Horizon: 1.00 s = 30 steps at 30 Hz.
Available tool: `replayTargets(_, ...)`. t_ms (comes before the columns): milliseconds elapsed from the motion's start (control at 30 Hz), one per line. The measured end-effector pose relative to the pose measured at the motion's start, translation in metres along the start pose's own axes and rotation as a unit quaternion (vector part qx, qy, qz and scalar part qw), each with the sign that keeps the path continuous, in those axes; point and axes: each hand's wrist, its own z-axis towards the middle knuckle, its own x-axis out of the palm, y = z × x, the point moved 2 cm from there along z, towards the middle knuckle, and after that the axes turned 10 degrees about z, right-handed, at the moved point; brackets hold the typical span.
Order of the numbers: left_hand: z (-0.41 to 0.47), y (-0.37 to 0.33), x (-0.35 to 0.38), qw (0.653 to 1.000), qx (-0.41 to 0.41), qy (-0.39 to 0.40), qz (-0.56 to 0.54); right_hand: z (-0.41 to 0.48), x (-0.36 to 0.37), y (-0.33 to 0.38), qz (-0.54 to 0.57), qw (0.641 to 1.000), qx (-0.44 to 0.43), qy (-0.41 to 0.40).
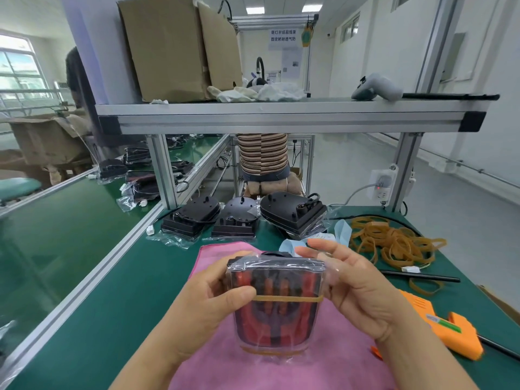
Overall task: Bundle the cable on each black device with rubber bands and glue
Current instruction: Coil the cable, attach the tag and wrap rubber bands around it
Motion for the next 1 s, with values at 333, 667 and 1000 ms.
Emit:
replayTargets(333,0.012,-0.021,-0.012,0.991,0.090,-0.036,0.093,0.014,0.027,0.006,-0.129,0.978,0.155,0.046)
replayTargets(667,-0.003,0.057,0.019,0.853,0.243,-0.079,0.455,0.011,-0.004,-0.057,-0.251,0.967,0.034,-0.038)
replayTargets(1000,-0.020,0.092,0.015,0.847,0.189,-0.001,0.496,-0.004,-0.010,-0.053,-0.447,0.892,0.062,-0.022)
